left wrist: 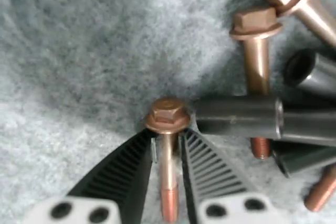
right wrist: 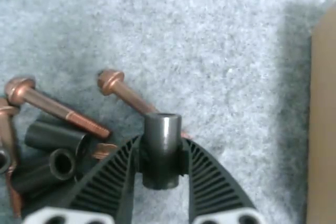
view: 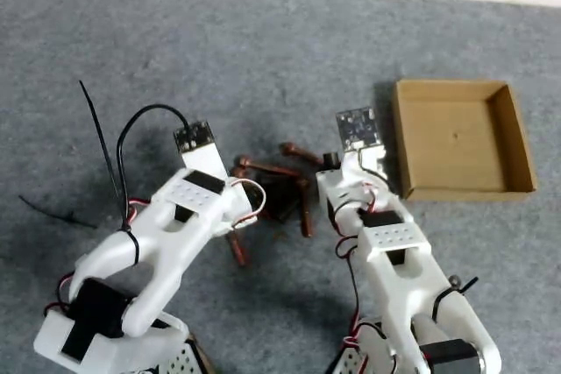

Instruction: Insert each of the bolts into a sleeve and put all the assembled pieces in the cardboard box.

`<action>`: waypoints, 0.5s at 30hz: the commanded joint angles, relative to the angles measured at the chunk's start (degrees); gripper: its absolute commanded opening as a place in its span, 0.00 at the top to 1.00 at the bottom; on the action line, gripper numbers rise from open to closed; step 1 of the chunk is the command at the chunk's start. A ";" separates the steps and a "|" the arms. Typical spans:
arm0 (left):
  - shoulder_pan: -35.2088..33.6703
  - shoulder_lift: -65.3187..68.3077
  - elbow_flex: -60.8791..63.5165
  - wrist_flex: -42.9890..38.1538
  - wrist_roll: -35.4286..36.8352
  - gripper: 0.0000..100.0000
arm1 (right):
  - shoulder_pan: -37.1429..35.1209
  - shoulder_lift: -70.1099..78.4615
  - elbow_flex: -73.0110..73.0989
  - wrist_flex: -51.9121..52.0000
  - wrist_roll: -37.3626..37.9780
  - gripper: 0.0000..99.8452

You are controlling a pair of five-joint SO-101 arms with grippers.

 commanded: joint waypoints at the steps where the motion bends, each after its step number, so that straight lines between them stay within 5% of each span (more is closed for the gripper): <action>1: -1.54 0.04 -0.75 0.53 0.09 1.00 | 0.48 -1.71 -0.40 -1.27 0.44 1.00; 15: -1.71 -4.09 -1.89 0.88 0.18 1.00 | 0.31 -1.80 -0.48 -1.54 0.44 1.00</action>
